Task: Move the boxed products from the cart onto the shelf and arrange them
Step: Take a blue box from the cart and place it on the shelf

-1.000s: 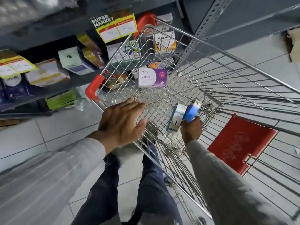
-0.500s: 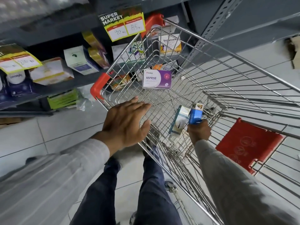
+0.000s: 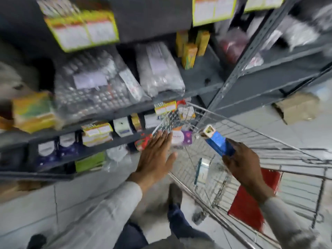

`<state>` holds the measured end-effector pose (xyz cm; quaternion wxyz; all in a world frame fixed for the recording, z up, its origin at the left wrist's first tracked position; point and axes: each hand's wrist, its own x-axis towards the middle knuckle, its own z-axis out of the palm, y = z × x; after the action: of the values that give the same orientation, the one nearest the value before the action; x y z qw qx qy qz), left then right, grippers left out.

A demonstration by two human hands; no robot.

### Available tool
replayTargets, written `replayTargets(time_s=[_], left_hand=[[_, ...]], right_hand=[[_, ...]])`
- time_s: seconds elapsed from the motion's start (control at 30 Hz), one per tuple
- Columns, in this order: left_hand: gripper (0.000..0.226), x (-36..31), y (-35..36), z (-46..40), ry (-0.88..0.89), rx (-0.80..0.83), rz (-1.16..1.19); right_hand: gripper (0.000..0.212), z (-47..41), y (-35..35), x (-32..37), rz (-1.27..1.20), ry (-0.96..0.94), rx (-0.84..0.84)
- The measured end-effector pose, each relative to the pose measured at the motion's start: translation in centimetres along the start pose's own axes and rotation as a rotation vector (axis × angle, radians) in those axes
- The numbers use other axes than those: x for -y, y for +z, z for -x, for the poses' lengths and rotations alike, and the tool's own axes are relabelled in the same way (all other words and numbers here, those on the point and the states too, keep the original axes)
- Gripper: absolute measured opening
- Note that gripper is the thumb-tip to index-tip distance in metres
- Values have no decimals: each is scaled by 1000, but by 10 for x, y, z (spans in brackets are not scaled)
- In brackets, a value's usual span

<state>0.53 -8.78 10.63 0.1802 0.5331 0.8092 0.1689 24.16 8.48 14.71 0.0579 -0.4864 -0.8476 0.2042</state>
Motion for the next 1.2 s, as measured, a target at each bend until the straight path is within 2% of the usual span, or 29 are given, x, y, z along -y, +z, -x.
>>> replayTargets(time_s=[0.1,0.3,0.47,0.6,0.73,0.83,0.97,1.2], left_hand=[[68,1,-82,12,60,-218,6],[64,13,-265,63,160,-734,-69],[56,76,-375,112,70,-1026,-232],[55,141,-415,139,-168,-1020,-332],[64,189,-423,147,-375,-848,-348],[71,206,-420,145,-408,-763,-380],[70,209,-415,143,-410,-786,-386],[67,209,-411,142,-410,-836,-352]], right_hand=[[64,1,-61,61,41,-174,-80],[63,3,-151,204,3,-577,-237],[61,-3,-186,328,-29,-895,-249],[61,-22,-188,416,-18,-1023,-209],[58,-45,-172,498,-5,-1094,-165],[61,-60,-154,544,44,-1048,-76],[58,-64,-130,585,89,-1025,30],[56,-71,-99,601,130,-994,132]])
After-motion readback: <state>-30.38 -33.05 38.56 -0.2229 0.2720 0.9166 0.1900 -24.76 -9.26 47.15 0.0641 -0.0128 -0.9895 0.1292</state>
